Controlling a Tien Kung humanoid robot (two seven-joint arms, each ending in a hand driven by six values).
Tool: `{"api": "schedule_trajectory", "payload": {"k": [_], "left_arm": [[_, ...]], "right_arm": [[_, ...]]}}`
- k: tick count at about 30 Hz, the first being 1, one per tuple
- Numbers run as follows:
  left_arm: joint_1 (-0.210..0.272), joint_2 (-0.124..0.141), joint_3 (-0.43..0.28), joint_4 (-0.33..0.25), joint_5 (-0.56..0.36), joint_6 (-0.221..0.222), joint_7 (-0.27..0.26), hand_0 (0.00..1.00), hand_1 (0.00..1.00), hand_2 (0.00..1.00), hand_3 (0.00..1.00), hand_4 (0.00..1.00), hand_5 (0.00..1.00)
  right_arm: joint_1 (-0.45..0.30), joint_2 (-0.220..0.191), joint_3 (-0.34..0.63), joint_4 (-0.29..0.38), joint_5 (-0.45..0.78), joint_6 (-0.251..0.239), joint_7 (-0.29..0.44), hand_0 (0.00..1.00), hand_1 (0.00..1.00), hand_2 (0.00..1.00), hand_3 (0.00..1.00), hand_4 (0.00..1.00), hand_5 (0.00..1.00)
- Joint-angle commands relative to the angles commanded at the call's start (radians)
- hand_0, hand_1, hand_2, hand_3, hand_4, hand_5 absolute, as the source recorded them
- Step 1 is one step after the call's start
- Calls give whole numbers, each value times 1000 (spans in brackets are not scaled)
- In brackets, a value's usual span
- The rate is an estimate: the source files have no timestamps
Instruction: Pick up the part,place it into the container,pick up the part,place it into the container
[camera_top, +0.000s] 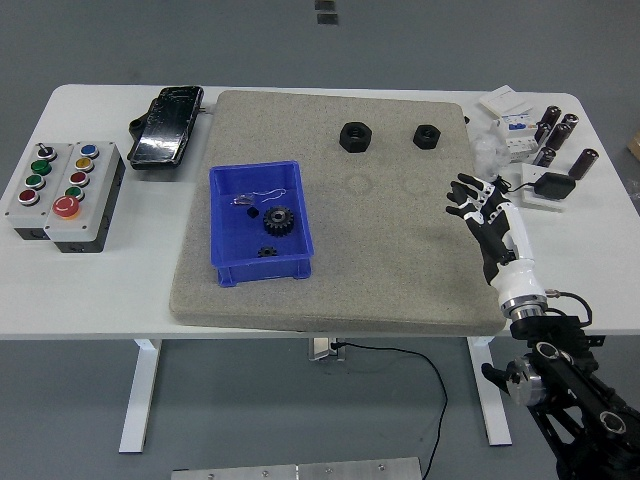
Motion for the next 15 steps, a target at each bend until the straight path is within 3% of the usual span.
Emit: {"api": "schedule_trajectory", "payload": {"k": [15], "left_arm": [[-6, 3, -3, 0, -4, 2, -3, 660, 623, 581, 616, 710, 362]], "right_arm": [[-2, -3, 69, 9, 23, -21, 16, 699, 707, 719, 678, 875, 510]]}}
